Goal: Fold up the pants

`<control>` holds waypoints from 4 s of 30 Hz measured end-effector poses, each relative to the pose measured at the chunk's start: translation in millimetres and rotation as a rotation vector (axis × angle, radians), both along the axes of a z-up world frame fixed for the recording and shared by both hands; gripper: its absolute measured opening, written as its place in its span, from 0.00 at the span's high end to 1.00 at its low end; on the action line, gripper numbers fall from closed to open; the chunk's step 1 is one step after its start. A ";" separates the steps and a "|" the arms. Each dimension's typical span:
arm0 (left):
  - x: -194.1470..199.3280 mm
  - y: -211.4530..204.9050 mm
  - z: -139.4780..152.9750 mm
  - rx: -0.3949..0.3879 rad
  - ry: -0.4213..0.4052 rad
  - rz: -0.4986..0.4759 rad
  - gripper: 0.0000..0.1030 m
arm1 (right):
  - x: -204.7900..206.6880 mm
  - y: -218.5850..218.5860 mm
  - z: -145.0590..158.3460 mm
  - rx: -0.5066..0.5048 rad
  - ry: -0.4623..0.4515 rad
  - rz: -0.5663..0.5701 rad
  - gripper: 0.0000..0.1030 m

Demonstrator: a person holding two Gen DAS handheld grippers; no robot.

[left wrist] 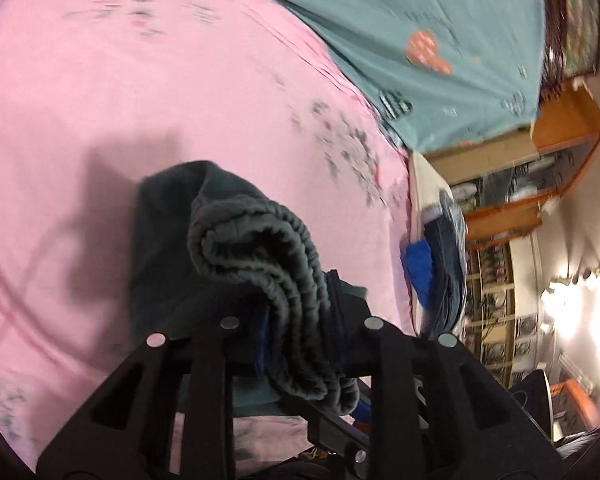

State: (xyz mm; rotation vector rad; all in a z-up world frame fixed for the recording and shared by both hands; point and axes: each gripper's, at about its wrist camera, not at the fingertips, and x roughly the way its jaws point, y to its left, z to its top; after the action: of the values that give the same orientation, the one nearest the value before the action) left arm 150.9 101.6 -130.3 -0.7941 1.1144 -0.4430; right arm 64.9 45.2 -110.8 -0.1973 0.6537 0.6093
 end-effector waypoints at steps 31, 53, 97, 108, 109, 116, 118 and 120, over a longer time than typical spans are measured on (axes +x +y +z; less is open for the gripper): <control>15.0 -292.3 -59.9 0.348 0.008 -0.468 0.70 | -17.9 -256.8 -82.3 0.256 0.349 -0.482 0.88; 5.7 -211.0 -35.5 0.760 -0.117 -0.330 0.13 | -1.3 -279.6 -46.9 0.209 0.329 -0.600 0.61; -28.2 -47.2 -71.5 0.773 0.057 -0.103 0.08 | 0.5 -150.2 -66.9 -0.187 0.332 -0.076 0.70; -52.8 0.4 -74.1 0.672 0.140 0.069 0.08 | 3.9 -31.3 -77.5 -0.277 0.278 0.187 0.60; -56.0 4.7 -75.5 0.669 0.143 0.072 0.08 | 3.6 -26.1 -80.3 -0.291 0.285 0.198 0.58; -64.0 16.1 -83.9 0.620 0.165 0.090 0.08 | 6.7 -12.4 -105.0 -0.373 0.341 0.187 0.50; -63.3 16.8 -84.5 0.615 0.158 0.081 0.08 | 6.1 -10.8 -106.3 -0.372 0.337 0.182 0.47; -63.5 19.5 -83.6 0.608 0.148 0.074 0.08 | 6.0 -7.9 -107.5 -0.377 0.344 0.183 0.39</control>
State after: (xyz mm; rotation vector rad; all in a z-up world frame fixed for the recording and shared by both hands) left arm 87.3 121.0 -213.9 -0.3308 1.2625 0.0289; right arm 70.9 37.2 -218.3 -0.5158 1.0913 0.6994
